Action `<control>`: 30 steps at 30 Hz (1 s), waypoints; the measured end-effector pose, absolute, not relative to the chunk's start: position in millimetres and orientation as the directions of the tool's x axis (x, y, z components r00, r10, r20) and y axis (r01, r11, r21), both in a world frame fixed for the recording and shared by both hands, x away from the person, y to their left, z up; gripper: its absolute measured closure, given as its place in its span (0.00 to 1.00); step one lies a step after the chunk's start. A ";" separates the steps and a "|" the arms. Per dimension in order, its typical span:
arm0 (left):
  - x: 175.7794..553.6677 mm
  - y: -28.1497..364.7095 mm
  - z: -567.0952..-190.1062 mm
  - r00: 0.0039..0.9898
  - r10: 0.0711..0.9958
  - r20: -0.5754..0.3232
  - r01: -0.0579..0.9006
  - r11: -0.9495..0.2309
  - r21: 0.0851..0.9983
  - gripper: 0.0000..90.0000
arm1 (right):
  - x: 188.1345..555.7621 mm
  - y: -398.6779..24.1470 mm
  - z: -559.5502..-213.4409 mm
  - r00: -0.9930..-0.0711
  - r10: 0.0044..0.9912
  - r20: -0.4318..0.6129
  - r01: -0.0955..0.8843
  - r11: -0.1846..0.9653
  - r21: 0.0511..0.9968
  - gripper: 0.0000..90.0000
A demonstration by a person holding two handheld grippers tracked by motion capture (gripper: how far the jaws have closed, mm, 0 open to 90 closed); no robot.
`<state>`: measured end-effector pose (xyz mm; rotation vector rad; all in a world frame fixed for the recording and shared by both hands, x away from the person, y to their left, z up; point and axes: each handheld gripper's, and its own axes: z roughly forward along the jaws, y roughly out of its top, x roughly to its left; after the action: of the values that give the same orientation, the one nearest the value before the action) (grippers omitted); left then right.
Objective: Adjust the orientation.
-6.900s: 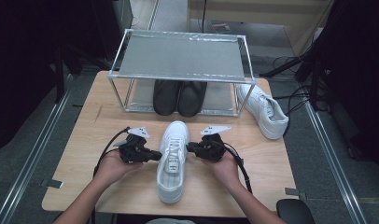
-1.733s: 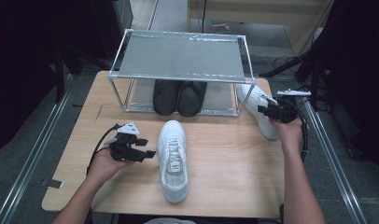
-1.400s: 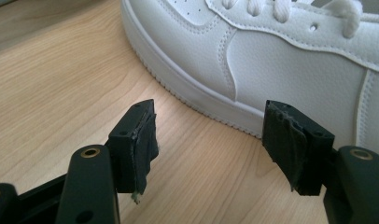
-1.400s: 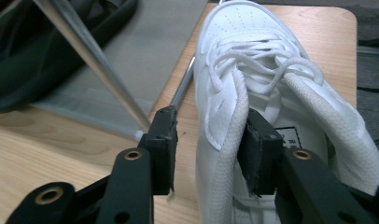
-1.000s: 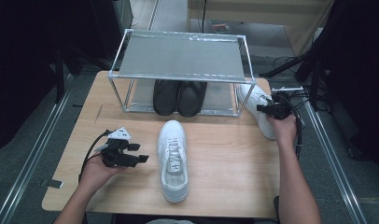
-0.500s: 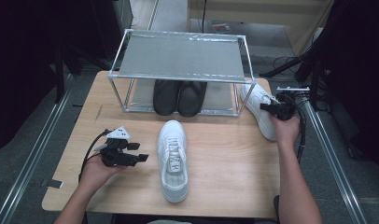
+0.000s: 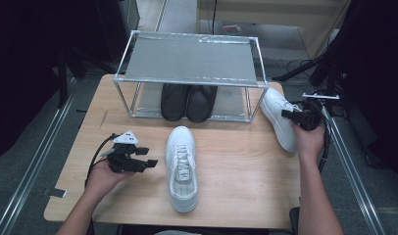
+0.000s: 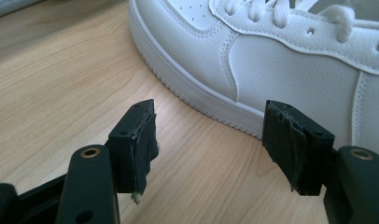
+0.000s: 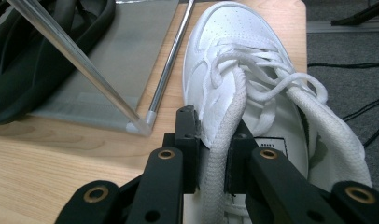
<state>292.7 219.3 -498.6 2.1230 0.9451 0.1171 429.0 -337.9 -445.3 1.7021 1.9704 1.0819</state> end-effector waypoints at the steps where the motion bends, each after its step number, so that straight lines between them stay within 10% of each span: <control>1: 293.7 219.1 -498.5 0.718 0.662 -0.217 0.588 -0.409 0.698 0.40 | 426.7 -339.3 -444.6 -0.239 0.944 0.228 0.696 0.002 0.718 0.90; 30: 327.3 210.5 -497.9 0.733 0.644 -0.219 0.580 -0.424 0.696 0.40 | 305.7 -325.6 -432.1 -0.268 0.946 0.181 0.645 0.037 0.763 0.89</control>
<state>327.3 210.5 -497.9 2.1366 0.9204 0.1021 305.7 -325.6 -432.1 1.6097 1.9466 1.0962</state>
